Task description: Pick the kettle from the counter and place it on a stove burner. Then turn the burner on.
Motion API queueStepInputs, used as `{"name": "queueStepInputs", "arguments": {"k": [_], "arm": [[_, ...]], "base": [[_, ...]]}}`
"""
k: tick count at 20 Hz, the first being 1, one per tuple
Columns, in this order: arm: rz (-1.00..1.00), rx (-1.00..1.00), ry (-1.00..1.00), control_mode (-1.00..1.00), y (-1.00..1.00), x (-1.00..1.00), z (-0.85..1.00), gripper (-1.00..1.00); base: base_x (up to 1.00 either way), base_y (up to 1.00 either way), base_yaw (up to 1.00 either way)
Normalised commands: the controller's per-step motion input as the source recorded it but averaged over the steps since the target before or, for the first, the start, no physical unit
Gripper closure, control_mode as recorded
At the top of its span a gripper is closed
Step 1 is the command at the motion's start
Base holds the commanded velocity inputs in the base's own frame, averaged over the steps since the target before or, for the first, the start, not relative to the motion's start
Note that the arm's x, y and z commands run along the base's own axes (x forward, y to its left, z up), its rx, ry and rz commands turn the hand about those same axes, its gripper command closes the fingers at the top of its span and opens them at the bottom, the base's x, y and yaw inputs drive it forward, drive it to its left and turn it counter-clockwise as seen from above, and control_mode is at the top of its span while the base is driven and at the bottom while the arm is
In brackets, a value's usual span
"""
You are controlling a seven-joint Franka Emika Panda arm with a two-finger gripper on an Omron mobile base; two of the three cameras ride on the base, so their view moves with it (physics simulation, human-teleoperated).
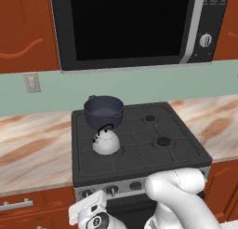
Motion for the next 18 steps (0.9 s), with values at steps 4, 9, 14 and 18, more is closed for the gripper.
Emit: {"name": "queueStepInputs", "arguments": {"k": [4, 9, 14, 18], "arm": [[0.20, -0.33, 0.07, -1.00, 0.00, 0.01, -0.04, 1.00], [0.27, -0.31, 0.13, -1.00, 0.01, 0.01, -0.01, 1.00], [0.30, -0.31, 0.17, -1.00, 0.00, 0.01, 0.00, 1.00], [0.30, -0.32, 0.17, -1.00, 0.02, 0.00, 0.00, 1.00]], "base": [[0.00, 0.00, 0.00], [0.00, 0.00, 0.00], [0.00, 0.00, 0.00], [0.00, 0.00, 0.00]]}}
